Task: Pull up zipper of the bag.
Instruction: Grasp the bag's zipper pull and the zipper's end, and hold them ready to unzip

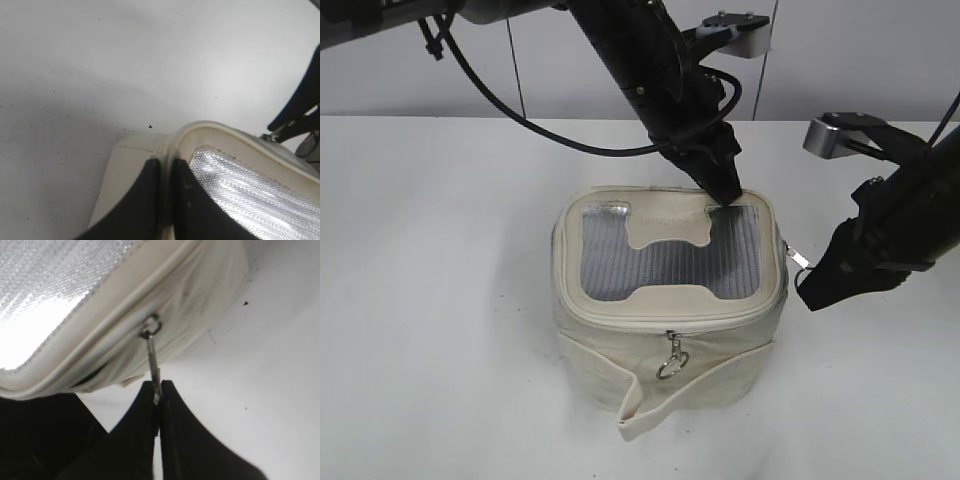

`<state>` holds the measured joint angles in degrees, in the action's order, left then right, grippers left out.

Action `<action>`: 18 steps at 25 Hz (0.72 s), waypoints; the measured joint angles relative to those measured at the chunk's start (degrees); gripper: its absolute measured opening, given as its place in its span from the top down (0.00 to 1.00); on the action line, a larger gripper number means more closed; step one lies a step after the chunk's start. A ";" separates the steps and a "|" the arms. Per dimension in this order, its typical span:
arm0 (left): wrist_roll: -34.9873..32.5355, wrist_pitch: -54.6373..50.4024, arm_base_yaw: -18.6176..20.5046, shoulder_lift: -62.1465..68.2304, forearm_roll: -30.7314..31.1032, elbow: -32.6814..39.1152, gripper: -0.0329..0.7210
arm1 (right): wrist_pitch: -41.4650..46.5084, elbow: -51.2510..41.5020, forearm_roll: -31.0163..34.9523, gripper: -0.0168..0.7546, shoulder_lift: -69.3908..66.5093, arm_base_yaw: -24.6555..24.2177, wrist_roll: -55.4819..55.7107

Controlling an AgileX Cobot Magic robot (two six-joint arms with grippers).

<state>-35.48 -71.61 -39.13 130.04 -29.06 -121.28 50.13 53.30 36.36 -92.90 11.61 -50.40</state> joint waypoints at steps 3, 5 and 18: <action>0.00 0.00 0.00 0.00 0.00 0.00 0.90 | 3.43 0.00 -0.83 0.97 0.49 0.00 1.54; 0.00 0.00 0.00 0.00 0.00 0.00 0.90 | 5.09 0.00 -1.32 0.97 1.04 0.07 2.53; 0.00 -0.32 -0.05 0.00 -0.55 0.00 0.91 | 10.43 -5.37 -1.14 0.97 9.08 1.32 4.94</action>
<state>-35.48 -71.93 -39.19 130.04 -29.61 -121.28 60.56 47.93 35.21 -83.81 12.93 -45.46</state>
